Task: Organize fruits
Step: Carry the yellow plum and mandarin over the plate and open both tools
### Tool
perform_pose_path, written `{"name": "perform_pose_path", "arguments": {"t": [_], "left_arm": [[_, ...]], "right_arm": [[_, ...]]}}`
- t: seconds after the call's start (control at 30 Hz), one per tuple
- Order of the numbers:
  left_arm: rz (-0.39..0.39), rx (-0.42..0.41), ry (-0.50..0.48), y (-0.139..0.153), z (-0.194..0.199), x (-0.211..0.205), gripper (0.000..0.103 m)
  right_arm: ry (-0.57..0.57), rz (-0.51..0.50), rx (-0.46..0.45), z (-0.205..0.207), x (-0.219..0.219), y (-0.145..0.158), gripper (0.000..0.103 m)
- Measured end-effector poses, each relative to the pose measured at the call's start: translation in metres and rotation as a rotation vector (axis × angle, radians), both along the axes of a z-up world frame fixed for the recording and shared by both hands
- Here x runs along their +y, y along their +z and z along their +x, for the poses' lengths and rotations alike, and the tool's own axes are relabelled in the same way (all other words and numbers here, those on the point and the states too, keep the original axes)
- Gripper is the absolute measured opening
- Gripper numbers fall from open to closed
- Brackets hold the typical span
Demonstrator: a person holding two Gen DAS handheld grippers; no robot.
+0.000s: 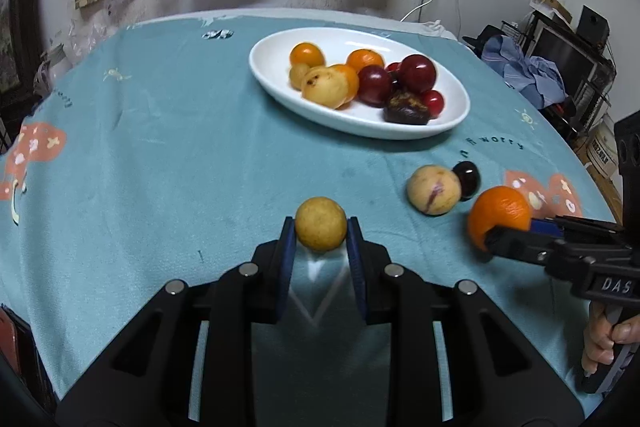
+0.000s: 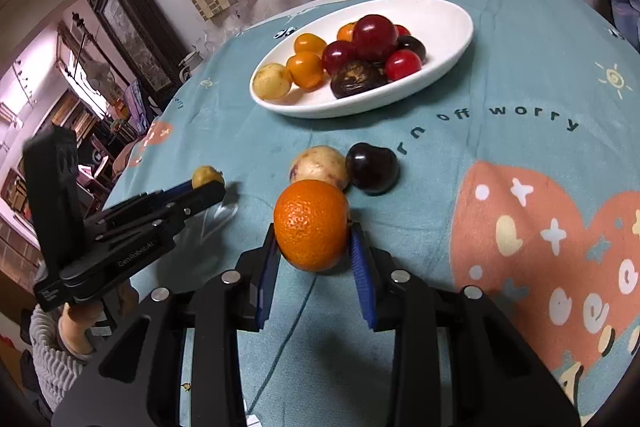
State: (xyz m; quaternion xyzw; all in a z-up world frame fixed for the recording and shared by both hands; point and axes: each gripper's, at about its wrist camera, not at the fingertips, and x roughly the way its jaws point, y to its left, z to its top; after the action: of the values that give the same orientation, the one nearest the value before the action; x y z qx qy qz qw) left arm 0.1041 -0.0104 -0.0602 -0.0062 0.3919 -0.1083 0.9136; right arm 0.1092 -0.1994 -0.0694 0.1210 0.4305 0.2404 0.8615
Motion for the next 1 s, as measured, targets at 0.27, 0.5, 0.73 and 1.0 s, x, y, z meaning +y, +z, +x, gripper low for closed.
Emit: {"name": "perform_pose_path", "arguments": {"t": [0.27, 0.5, 0.73, 1.0], "left_arm": [[-0.057, -0.002, -0.053, 0.023, 0.019, -0.012, 0.026], [-0.035, -0.091, -0.040, 0.073, 0.087, -0.027, 0.026], [0.018, -0.027, -0.025, 0.062, 0.182, -0.047, 0.026], [0.051, 0.095, 0.043, 0.029, 0.246, -0.043, 0.062]], "right_arm": [[-0.028, 0.044, -0.046, 0.010, -0.017, 0.028, 0.035], [-0.160, 0.017, -0.140, 0.086, -0.039, 0.076, 0.035], [-0.209, -0.048, -0.054, 0.185, -0.030, 0.052, 0.035], [-0.182, -0.137, 0.103, 0.249, -0.009, 0.020, 0.037]]}}
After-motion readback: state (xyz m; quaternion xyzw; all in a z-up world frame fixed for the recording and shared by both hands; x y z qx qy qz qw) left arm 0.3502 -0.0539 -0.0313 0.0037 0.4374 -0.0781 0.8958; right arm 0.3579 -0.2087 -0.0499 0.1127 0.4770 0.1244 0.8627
